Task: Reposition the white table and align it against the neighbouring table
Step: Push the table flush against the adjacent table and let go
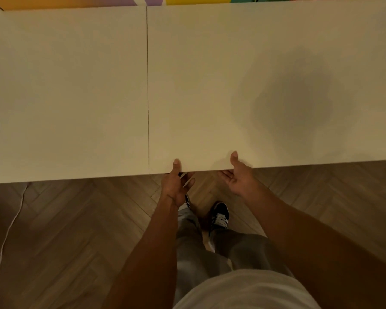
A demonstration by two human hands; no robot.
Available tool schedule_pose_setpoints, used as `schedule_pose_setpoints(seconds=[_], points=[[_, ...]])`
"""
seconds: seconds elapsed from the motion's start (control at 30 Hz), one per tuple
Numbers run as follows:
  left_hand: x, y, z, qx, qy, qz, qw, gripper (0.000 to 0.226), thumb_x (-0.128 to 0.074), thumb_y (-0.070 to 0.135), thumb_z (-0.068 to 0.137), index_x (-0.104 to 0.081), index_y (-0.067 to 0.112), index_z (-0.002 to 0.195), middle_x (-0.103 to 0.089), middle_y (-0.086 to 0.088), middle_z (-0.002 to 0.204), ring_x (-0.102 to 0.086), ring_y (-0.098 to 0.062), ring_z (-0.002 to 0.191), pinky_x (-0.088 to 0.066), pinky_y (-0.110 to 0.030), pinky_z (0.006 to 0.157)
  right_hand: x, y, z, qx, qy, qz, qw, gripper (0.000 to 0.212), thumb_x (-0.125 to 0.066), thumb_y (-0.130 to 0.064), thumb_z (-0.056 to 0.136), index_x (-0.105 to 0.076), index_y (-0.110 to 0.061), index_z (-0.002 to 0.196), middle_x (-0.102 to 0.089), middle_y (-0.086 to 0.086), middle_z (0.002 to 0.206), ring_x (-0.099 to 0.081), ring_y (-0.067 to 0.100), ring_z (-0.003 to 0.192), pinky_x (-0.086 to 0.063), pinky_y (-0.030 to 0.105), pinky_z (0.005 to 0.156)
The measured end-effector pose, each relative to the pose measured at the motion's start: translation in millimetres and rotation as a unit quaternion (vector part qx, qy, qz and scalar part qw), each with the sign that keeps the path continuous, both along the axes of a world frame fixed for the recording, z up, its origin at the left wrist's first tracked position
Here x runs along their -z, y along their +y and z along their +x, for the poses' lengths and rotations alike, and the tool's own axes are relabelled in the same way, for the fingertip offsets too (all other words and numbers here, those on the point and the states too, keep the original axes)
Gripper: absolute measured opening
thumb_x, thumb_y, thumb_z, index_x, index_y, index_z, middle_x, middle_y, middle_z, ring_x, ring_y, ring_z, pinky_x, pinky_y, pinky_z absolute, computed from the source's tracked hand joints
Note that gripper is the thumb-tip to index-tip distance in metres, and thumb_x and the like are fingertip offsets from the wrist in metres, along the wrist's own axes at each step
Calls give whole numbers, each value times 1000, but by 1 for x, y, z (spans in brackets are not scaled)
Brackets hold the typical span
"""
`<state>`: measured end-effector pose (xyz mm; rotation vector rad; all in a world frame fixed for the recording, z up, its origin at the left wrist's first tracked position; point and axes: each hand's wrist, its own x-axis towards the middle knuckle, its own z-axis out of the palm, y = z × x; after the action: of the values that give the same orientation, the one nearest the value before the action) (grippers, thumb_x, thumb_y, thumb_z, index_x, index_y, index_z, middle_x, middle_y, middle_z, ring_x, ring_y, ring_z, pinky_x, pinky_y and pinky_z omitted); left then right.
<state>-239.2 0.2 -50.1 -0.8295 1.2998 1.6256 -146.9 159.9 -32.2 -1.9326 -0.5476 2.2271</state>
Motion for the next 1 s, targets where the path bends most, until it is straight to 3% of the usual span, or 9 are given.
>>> schedule_pose_setpoints(seconds=[0.13,0.4,0.53,0.7,0.87,0.93,1.0], points=[[-3,1,-1,16,2,-6,1000,34,-59,46,100,-60,14,112,-67,-8,108,-71,-19,92,-61,-32,70,-2,1,1,-7,-8,10,1000,40,-66,-36,94,-54,-7,117,-60,13,103,-64,23,89,-58,40,87],[-6,3,1,11,9,-4,1000,34,-57,43,102,-59,10,106,-67,-9,101,-70,-17,82,-61,-24,59,-4,0,3,-25,-10,31,999,36,-66,-35,95,-56,-5,113,-63,11,96,-64,23,84,-57,42,90],[-8,2,2,10,6,1,1000,32,-58,42,102,-57,10,103,-65,-10,97,-70,-19,81,-61,-26,61,-4,1,4,-32,-10,26,999,42,-67,-36,94,-57,-3,119,-64,12,99,-65,23,85,-58,41,84],[-10,0,0,22,17,-11,1000,33,-59,42,102,-56,10,109,-65,-11,100,-72,-20,81,-61,-28,58,-4,1,7,-24,12,9,1000,48,-69,-34,93,-56,-2,126,-64,14,104,-65,24,91,-58,41,86],[-9,-2,-3,52,20,-26,998,33,-57,44,102,-54,13,113,-65,-7,101,-74,-17,85,-61,-33,68,-4,1,10,-59,2,6,998,46,-71,-30,91,-55,-2,125,-59,15,118,-64,23,93,-58,39,86],[-8,-2,-3,55,21,-31,998,38,-56,45,102,-53,11,119,-64,-7,102,-74,-17,85,-61,-31,65,-3,-1,11,-67,0,9,998,41,-72,-28,90,-56,-2,117,-59,17,126,-64,22,94,-58,37,84],[-8,-2,-3,53,22,-35,998,44,-56,46,102,-51,9,126,-63,-7,104,-74,-16,84,-61,-29,59,-2,-2,9,-59,-7,16,998,47,-73,-28,89,-56,0,123,-58,17,127,-63,21,93,-58,35,83]])
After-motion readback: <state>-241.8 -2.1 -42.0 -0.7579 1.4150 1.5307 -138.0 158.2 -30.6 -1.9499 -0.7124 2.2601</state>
